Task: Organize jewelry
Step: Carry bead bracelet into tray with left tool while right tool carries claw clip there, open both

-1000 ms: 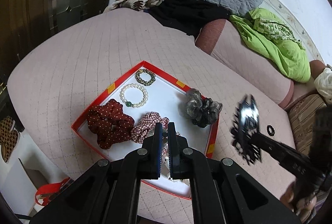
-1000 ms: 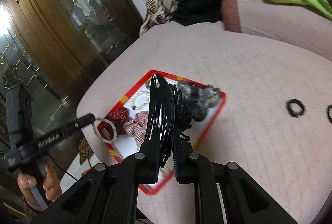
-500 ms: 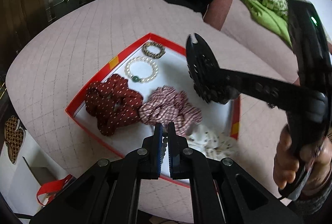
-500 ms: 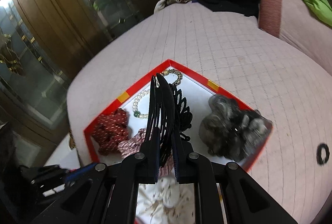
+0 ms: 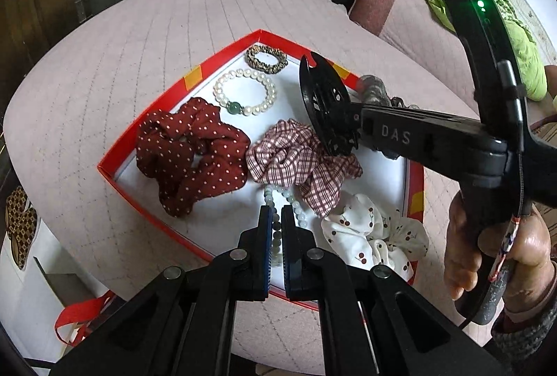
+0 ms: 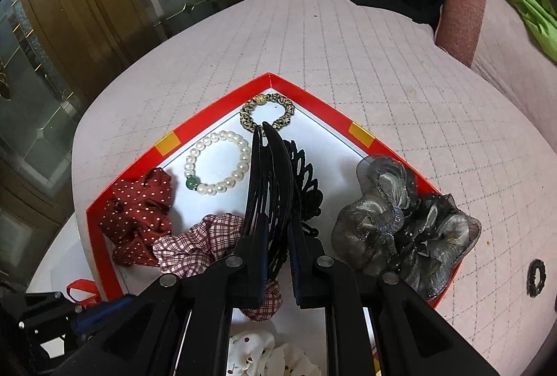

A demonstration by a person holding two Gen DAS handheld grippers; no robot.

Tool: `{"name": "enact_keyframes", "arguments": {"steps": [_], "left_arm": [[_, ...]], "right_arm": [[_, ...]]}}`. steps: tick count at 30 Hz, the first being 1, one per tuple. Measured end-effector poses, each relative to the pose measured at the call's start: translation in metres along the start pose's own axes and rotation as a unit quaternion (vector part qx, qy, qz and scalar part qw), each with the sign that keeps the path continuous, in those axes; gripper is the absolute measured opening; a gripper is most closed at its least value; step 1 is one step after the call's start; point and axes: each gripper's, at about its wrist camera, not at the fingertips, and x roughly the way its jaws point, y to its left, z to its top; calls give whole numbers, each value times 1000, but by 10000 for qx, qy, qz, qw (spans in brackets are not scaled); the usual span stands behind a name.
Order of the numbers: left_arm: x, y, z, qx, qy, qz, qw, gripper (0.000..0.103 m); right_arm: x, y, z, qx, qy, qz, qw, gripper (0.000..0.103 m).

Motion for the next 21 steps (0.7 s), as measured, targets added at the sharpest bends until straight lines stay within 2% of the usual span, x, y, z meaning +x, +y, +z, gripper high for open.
{"name": "enact_keyframes", "arguments": {"steps": [7,9,12,17,19,21], "left_arm": [[0,3,1,-112,32,-56,9999,5],[-1,3,1,-150,58,-97,9998,12],[-6,3,2,-199,-14,-168,9997,26],[-20,-2,3,-193,-133,-203,9995,28],[-28,-4,3,-192,-205,-207,9994,31],[-33,-5,3,-196,-267,-209,9992,34]], "right_arm": [[2,-3,1,129,-29,-15,9999,16],[1,-5,1,186,-63,-16,9998,16],[-6,-8,0,277,-163,24,9995,23],[-31,-13,-1,473,-397,208,9979,29],[-45,-15,-6,544,-516,247,9969,41],[-60,-19,-13,677,-634,290,9953,45]]}}
